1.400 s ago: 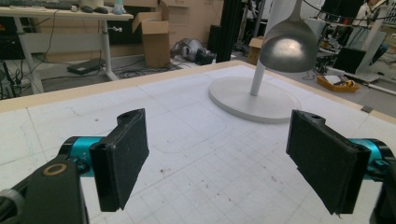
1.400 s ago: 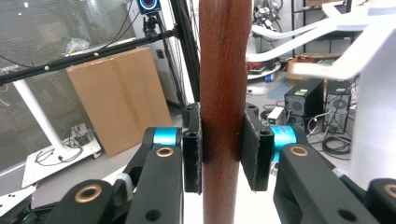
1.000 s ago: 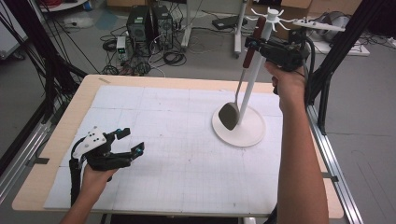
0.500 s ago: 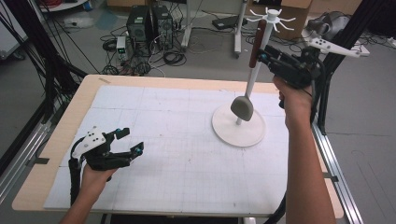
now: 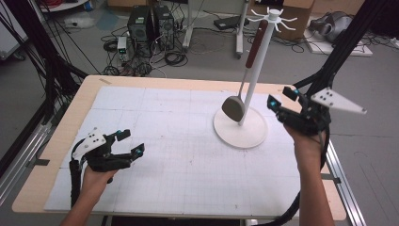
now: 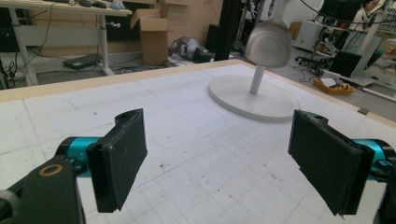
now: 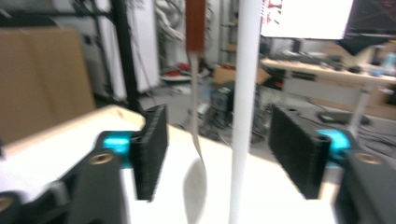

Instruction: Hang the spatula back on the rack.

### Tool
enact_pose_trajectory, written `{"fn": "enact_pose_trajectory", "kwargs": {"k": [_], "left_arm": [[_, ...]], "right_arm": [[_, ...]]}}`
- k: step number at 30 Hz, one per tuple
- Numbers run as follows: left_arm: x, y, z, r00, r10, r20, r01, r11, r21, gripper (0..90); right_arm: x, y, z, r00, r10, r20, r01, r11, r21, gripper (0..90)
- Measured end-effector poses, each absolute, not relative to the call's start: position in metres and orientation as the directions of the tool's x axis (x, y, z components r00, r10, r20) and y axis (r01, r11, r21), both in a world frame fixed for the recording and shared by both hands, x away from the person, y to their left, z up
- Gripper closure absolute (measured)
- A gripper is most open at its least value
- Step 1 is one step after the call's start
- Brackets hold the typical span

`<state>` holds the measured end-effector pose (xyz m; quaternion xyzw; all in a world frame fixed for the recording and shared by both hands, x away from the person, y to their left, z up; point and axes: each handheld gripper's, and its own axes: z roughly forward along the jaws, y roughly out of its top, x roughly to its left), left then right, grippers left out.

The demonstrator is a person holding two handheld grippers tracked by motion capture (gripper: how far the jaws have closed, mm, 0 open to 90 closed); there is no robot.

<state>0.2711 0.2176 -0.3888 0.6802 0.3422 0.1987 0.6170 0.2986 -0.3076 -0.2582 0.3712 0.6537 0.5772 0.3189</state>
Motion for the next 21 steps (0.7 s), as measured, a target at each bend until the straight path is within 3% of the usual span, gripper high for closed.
{"fn": "enact_pose_trajectory", "kwargs": {"k": [5,13,21], "left_arm": [[0.273,0.221,-0.390,0.678,0.718,-0.159,0.224,0.004,0.975,17.0],[0.276,0.225,-0.394,0.674,0.725,-0.138,0.210,-0.009,0.978,17.1],[0.277,0.231,-0.399,0.672,0.726,-0.146,0.214,-0.001,0.977,17.2]], "right_arm": [[0.279,-0.308,-0.301,-0.470,0.882,-0.005,0.192,0.108,0.975,19.3],[0.246,-0.310,-0.366,-0.437,0.898,0.044,0.276,0.088,0.957,18.2],[0.230,-0.303,-0.391,-0.427,0.904,-0.004,0.290,0.142,0.946,18.3]]}}
